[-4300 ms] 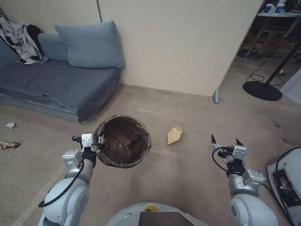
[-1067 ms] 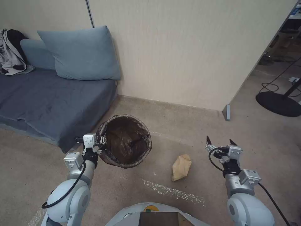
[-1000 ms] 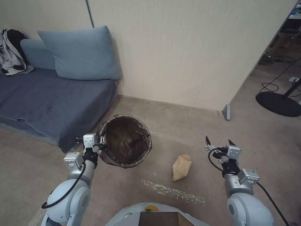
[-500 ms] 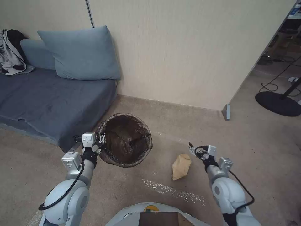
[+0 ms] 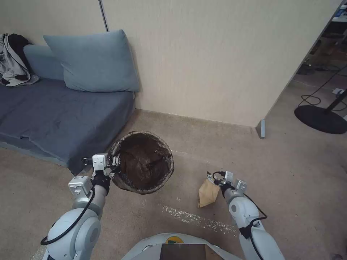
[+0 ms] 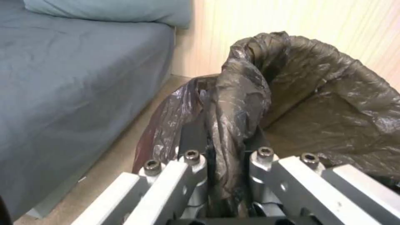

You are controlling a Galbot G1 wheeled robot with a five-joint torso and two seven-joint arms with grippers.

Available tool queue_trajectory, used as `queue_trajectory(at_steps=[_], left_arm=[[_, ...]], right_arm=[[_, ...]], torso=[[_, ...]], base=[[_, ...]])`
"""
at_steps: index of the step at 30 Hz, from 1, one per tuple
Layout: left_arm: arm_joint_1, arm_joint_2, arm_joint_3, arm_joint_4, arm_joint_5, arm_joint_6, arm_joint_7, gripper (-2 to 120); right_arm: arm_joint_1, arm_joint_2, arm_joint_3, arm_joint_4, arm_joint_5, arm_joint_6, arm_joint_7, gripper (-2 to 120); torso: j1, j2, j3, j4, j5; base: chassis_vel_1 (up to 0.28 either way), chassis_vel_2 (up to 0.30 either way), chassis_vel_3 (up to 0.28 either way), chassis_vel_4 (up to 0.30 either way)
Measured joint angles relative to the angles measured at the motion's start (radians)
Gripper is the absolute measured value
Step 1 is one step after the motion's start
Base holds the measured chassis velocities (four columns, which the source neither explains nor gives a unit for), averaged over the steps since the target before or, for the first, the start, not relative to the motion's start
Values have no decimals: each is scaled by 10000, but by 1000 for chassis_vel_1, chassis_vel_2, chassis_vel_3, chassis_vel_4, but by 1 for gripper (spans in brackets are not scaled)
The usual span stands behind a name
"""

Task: Pick up the trash bin, then pick up the garbage from the floor and place it into the trash bin.

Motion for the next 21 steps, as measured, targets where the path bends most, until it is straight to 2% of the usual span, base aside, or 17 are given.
queue_trajectory(at_steps=[7,21], left_arm=[[105,3,12,-93,0,1,7,7],[111,-65,60,-51,-5,-33,12,7]], right_arm=[[122,100,31,-700,-723,148,29,100],[105,69,308,-1190,-814,215,26,100]], torso=[[0,0,-1,0,0],[0,0,-1,0,-1]], base=[[0,0,0,0],[0,0,0,0]])
